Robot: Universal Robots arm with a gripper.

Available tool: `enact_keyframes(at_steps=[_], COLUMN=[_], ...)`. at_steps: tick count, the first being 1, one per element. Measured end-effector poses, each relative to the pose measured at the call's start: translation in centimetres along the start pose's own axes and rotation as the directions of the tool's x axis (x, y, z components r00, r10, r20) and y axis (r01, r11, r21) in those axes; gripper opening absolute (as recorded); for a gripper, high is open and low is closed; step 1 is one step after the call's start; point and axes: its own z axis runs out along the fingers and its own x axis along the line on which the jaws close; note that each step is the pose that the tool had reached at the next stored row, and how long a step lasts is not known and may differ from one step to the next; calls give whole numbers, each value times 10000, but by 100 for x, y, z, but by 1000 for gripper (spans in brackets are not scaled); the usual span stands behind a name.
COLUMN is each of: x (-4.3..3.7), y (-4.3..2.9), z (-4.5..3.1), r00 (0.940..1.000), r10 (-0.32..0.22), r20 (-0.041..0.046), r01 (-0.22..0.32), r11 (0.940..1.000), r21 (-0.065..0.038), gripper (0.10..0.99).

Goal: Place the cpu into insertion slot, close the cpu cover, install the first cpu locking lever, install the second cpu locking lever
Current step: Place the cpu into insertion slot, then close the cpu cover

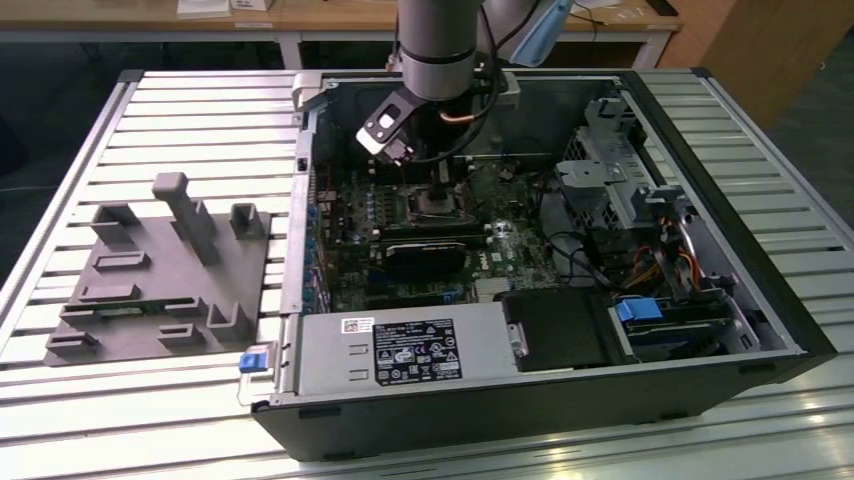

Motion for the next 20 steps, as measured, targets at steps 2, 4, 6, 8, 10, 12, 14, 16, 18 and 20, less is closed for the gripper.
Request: enact_keyframes(at_steps=[2,4,6,8,10,12,14,16,18,20], x=[0,0,1,0,1,0,0,0,0,0], y=[3,4,5,5,5,6,6,7,8,9], z=[-10,-20,-25,-31,-35,-42,-49,-57,-66,-80], r00=[10000,10000,10000,10000,10000,10000,10000,10000,10000,10000], r10=[0,1,0,0,1,0,1,0,0,0], r20=[0,1,-1,0,-2,2,0,0,0,0], r01=[0,-1,0,0,-1,0,-1,0,0,0], r11=[10000,10000,10000,10000,10000,10000,10000,10000,10000,10000], r21=[25,35,36,37,36,39,38,38,38,38], gripper=[125,106,106,106,106,106,106,106,106,106])
